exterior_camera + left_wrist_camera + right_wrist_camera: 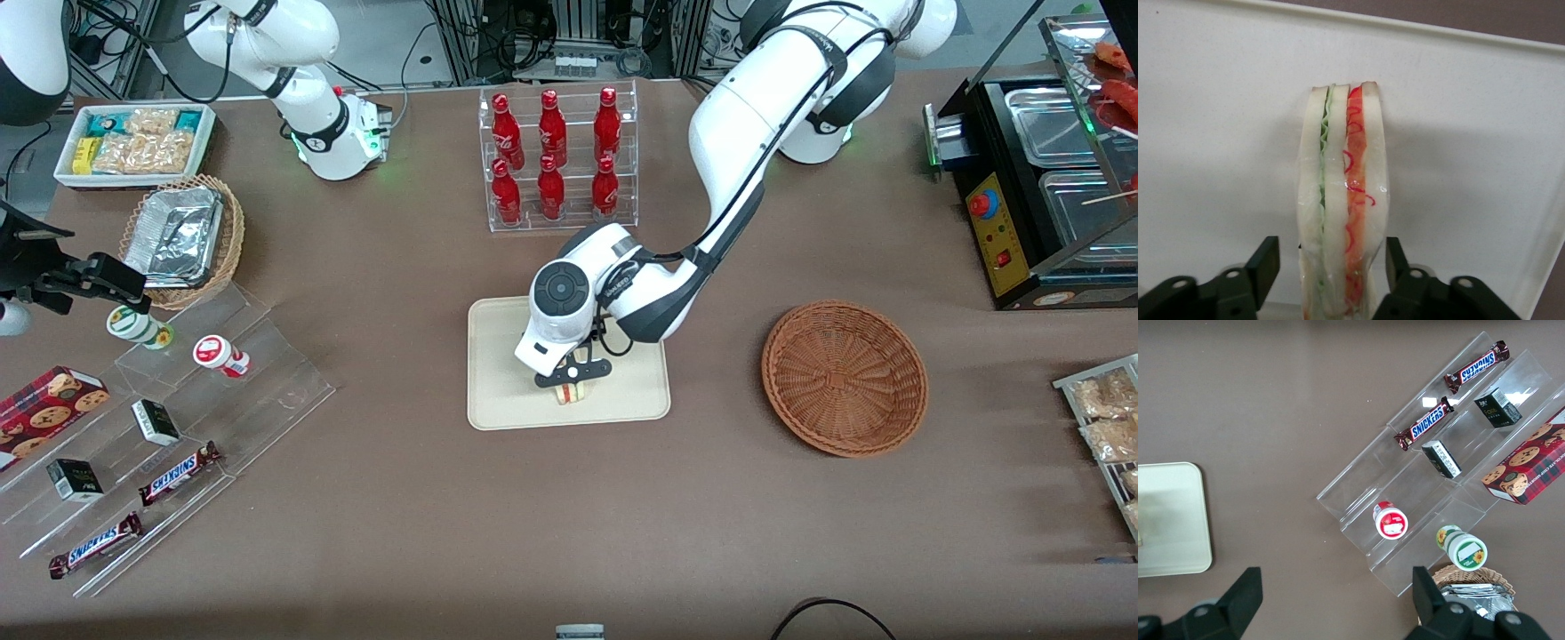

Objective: Place sandwich from basket to tray
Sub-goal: 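Lower the sandwich onto the tray and open the left gripper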

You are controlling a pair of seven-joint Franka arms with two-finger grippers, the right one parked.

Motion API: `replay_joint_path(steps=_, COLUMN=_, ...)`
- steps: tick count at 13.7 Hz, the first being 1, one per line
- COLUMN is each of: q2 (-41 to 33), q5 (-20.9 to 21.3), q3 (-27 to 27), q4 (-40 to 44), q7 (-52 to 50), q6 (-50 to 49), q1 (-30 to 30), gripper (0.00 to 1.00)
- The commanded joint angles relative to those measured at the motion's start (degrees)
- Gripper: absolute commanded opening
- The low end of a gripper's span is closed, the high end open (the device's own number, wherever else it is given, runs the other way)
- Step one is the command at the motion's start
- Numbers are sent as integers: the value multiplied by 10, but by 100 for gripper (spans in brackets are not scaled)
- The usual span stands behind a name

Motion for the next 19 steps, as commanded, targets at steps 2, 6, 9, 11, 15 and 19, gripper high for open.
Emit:
replay_joint_path(steps=2, q2=-15, q5=3, q3=2, q4=23, q7=-18, q6=-28, q1=-7, gripper=100)
replay_joint_path(steps=6, q2=-53, q5=-1, q3=0, q4=44, q7=-8, q6=-106, q1=-1, gripper=100)
replay_joint_path(steps=9, q2=-76, q5=-14, q3=1, q4=44, q7=-7, q6=-121, q1=3, gripper=100)
replay_joint_path(steps=11, q2=-84, q5=-14, q3=1, q4=44, q7=-6, q6=-126, q1=8, gripper=100)
replay_joint_path(steps=15, q2=-109, q5=-10, q3=6, q4=38, q7=49, q6=-167, q1=22, gripper=100)
replay_joint_path(steps=19, q2=-170, q5=-5, q3=8, q4=-18, q7=106, q6=-204, q1=69, gripper=100)
